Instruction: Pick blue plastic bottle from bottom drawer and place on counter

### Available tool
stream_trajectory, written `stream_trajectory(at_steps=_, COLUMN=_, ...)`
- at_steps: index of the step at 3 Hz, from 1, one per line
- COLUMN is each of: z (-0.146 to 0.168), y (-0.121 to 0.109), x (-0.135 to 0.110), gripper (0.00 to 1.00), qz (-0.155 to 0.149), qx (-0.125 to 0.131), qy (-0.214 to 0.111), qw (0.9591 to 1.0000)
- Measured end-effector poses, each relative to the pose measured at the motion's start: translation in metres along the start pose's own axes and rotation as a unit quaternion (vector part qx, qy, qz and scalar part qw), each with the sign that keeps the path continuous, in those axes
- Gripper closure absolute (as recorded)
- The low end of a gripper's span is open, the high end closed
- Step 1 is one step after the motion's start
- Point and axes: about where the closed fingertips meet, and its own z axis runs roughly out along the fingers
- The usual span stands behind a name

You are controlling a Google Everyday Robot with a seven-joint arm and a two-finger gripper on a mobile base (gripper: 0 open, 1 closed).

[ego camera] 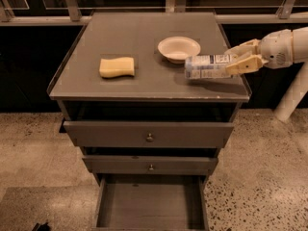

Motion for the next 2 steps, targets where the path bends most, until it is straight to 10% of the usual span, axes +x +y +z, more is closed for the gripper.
stream_trajectory(at_steps=2, z=0.0001, y=0.0000, x=0.0000, gripper=0.11, qz=0.000, qx=0.000, qy=0.000, qw=1.0000)
